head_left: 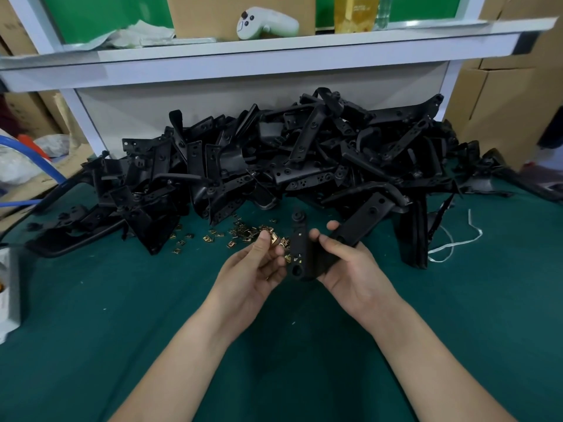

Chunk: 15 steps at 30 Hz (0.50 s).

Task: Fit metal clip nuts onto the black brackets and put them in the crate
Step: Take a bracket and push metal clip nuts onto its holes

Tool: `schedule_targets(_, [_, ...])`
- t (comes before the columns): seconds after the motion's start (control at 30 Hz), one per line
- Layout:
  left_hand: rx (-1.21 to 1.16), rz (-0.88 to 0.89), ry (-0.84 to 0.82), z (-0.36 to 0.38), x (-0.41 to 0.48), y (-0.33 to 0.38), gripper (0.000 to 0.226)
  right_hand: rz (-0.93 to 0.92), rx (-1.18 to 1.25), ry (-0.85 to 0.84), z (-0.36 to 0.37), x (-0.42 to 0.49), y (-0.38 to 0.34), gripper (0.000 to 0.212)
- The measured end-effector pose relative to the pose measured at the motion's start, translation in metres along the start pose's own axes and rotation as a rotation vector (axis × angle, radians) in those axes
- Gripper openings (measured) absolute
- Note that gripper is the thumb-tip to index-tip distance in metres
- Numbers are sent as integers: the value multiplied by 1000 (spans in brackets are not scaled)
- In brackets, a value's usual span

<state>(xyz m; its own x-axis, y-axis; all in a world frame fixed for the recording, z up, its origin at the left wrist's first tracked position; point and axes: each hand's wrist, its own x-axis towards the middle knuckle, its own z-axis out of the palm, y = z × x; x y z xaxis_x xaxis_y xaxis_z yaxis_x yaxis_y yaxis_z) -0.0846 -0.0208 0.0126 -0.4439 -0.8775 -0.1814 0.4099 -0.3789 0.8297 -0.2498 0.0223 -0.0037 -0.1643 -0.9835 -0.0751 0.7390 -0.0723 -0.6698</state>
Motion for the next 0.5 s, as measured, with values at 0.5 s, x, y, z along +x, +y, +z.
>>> schedule_targets(0.5, [6,112,-80,2,-1,-2,22,5,-33,-35,0,-3,-1,26])
